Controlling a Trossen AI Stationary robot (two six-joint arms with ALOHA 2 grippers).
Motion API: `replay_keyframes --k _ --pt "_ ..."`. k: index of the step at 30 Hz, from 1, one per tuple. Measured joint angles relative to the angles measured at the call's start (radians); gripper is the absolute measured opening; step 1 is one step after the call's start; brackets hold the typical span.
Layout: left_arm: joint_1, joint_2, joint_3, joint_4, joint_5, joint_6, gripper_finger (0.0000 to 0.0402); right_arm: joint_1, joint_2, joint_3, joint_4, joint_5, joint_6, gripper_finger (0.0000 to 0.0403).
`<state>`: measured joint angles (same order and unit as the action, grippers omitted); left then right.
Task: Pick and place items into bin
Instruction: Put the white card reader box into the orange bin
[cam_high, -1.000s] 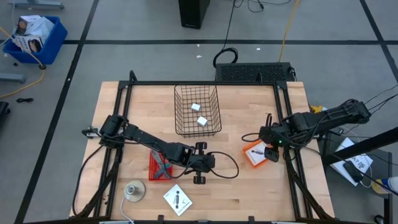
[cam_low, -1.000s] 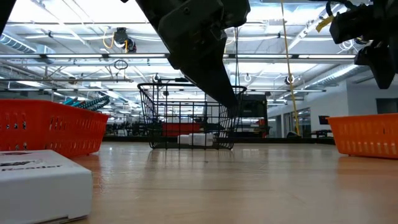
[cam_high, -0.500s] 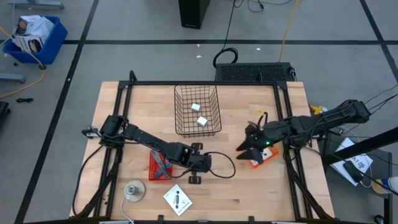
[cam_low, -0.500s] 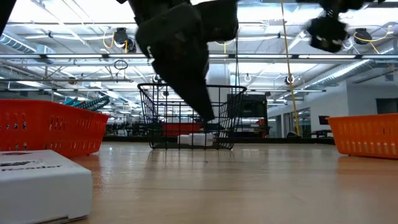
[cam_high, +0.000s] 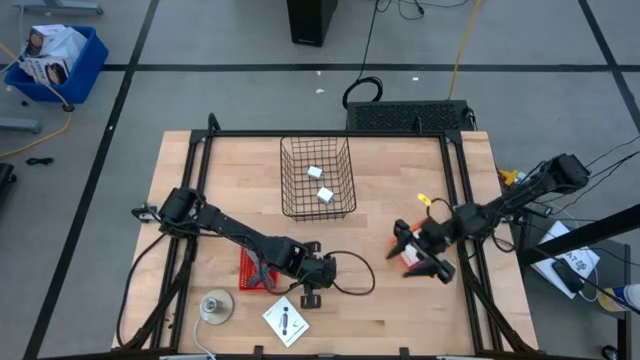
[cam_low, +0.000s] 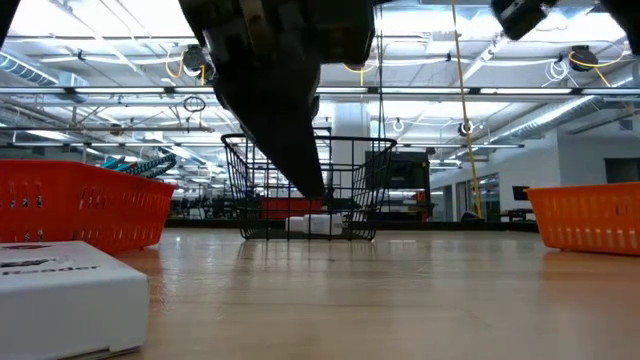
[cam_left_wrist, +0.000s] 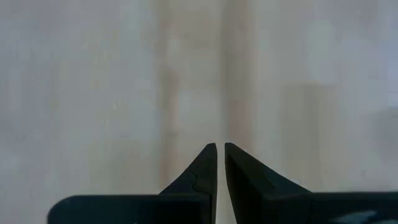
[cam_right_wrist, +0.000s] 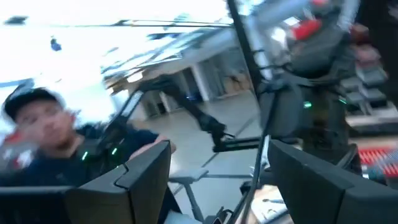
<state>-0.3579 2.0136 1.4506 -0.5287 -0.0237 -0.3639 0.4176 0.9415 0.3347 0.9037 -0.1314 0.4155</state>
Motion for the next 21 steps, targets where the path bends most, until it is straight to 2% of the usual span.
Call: replay_keyframes --k 4,8,9,12,14,17,21 --pt "-0.031 0.000 0.000 0.033 0.066 0.009 0.0035 0.070 0.020 -0.056 0.203 0.001 -0.137 0.0261" --pt "-0.055 0.000 0.000 0.050 0.038 0.022 0.0035 0.130 0.046 -0.062 0.260 0.006 -0.267 0.0259" --pt "-0.056 0.000 0.000 0.061 0.029 0.025 0.0035 0.142 0.055 -0.058 0.259 0.030 -0.305 0.0259" --pt "-0.053 0.000 0.000 0.077 0.022 0.020 0.0035 0.155 0.087 -0.037 0.251 0.229 -0.325 0.0255" --pt "-0.050 0.000 0.000 0.072 0.015 0.005 0.0035 0.145 0.113 -0.017 0.197 0.324 -0.325 0.0246" --pt "-0.044 0.000 0.000 0.034 0.019 -0.028 0.0035 0.124 0.153 0.015 0.113 0.340 -0.299 0.0209" --pt "-0.052 -0.009 0.000 0.003 0.073 -0.059 0.0035 0.099 0.195 0.053 0.032 0.340 -0.218 0.0117"
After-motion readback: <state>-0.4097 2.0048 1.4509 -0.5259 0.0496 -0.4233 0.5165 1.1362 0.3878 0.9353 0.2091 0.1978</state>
